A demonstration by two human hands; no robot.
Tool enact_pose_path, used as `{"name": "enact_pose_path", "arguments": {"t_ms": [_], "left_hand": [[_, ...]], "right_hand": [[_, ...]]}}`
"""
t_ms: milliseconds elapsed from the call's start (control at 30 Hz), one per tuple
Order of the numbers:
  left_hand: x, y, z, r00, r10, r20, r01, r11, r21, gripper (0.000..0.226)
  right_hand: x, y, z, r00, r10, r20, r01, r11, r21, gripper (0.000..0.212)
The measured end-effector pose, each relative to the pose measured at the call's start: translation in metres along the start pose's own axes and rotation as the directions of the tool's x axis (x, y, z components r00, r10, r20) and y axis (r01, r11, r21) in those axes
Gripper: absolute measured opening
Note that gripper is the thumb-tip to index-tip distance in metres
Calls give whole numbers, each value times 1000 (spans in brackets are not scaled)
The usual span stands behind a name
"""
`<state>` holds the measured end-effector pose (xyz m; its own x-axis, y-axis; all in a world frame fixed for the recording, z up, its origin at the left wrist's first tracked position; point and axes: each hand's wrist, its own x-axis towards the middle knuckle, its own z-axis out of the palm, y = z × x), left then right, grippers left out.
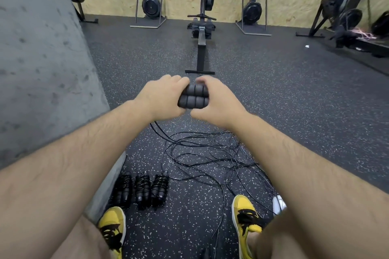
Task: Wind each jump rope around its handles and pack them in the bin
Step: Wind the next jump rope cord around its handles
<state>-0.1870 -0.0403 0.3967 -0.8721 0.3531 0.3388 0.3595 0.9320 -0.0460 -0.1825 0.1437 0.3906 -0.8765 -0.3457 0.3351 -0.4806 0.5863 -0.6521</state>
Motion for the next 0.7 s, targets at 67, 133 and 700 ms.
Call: {"name": "enact_pose_path", "arguments": {"t_ms": [67,133,700], "left_hand": [[2,-6,-9,996,-74,-52,71,996,-54,36],[2,-10,-14,990,-113,-88,108,992,-69,35],[-25,-43,-33,986,-128,-106,108,979,-176,66]], "right_hand": [[0,11,3,976,195,-102,-156,941,301,86],[2,20,13,921,378,-91,-334,891,308,85],[30,-17,82,880,91,467,-258,917,306,33]]}}
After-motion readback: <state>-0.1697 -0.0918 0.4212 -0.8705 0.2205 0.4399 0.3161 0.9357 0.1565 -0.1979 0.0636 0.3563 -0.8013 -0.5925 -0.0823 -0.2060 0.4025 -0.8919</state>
